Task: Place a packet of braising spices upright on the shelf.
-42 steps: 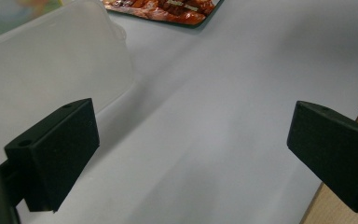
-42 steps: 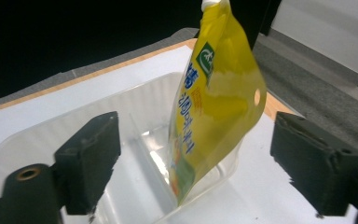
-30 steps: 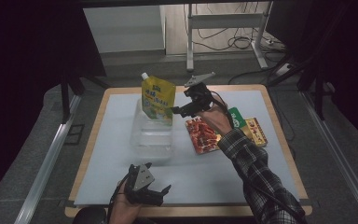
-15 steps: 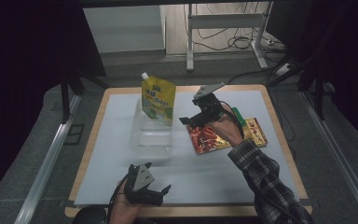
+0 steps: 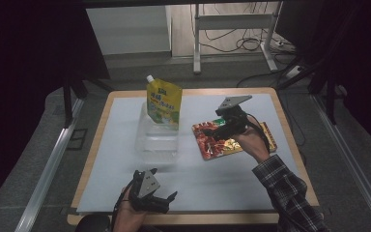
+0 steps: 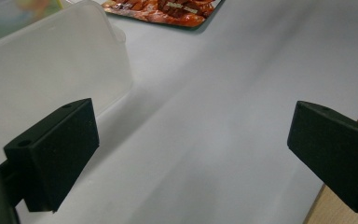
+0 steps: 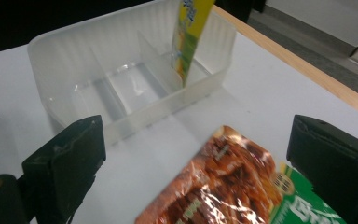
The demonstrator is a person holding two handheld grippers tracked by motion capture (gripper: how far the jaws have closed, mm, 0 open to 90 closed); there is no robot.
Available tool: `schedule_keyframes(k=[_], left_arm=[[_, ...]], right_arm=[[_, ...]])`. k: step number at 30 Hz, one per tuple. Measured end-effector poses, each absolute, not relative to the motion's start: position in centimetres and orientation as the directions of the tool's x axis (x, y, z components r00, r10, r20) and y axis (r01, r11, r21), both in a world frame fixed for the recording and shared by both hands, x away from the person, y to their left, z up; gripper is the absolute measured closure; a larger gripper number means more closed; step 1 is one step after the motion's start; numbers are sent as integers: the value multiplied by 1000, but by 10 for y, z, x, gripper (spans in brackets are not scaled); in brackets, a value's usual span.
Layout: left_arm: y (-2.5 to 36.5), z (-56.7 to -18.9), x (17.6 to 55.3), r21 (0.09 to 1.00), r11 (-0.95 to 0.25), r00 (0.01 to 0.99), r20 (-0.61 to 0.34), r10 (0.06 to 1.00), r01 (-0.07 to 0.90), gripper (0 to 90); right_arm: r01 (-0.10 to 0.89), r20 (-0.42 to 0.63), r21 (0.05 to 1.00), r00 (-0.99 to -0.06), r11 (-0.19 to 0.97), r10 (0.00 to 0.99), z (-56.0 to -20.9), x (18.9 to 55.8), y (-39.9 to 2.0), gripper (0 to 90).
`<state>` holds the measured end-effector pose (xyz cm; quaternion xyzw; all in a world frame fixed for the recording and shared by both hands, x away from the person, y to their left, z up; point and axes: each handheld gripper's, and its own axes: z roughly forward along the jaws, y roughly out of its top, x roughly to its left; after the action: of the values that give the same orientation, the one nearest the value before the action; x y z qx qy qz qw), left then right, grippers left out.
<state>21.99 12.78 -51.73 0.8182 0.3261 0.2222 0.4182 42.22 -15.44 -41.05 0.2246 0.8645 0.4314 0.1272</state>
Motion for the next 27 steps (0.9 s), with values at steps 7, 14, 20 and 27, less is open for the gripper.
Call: schedule_keyframes(k=[7, 14, 20, 27], left_arm=[[127, -518, 220, 827, -442, 690, 94, 718, 347, 19], [127, -518, 220, 826, -443, 690, 94, 718, 348, 18], [126, -518, 220, 823, -449, 690, 100, 717, 347, 19], [126, -519, 220, 823, -450, 690, 100, 717, 348, 18]], right_arm=[[307, -28, 800, -839, 516, 543, -414, 417, -180, 43], [350, -18, 801, -797, 485, 604, -425, 414, -211, 43], [388, -16, 797, -752, 462, 659, -436, 412, -237, 44], [429, -25, 783, -701, 450, 713, -454, 409, -264, 43]])
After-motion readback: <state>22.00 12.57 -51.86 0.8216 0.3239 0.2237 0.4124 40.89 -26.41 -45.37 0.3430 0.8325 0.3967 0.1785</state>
